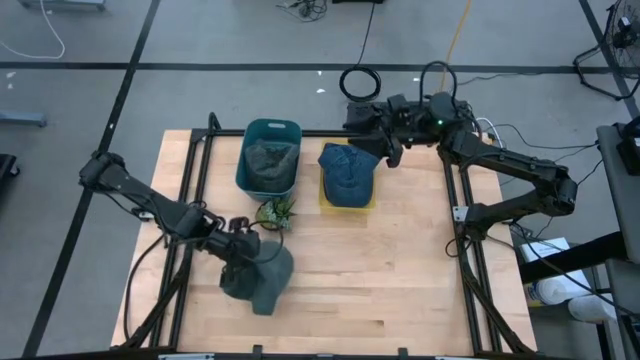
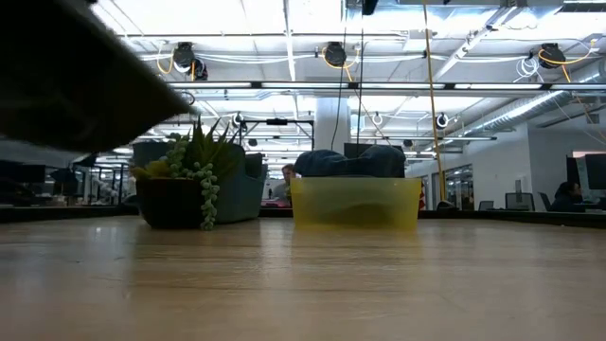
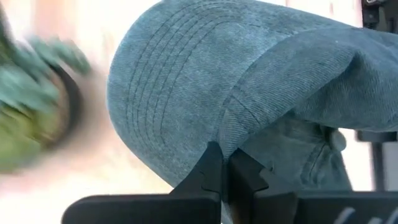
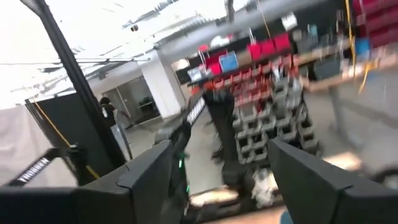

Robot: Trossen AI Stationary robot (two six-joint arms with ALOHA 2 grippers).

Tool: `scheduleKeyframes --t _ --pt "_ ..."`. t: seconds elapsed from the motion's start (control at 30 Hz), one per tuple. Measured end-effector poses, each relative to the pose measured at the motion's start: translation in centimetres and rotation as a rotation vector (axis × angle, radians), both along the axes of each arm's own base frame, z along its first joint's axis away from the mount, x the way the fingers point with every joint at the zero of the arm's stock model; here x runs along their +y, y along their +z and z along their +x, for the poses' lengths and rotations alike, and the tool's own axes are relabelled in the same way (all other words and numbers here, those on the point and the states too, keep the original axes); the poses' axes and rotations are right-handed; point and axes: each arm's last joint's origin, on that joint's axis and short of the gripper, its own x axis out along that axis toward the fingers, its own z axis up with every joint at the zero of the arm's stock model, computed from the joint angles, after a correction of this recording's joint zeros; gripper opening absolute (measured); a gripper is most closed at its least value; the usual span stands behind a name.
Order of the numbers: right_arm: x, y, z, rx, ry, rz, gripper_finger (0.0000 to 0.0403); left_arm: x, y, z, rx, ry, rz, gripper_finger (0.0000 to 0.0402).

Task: Pick & Place hat
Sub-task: Put the black cap into the blue bin

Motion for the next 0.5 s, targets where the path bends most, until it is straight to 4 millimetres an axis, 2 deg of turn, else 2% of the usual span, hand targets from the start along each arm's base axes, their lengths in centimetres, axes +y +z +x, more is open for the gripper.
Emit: scheduleKeyframes --t 0.17,0.5 --pt "0.0 -0.8 0.1 0.101 0.042 0.147 0.0259 0.6 3.1 0.4 -0.065 -0.094 0.111 0.0002" --pt "-0.2 -1.0 0.1 0.134 0.055 0.316 0.0249 4.0 8.2 0.7 -0.094 -0.158 0.317 0.0001"
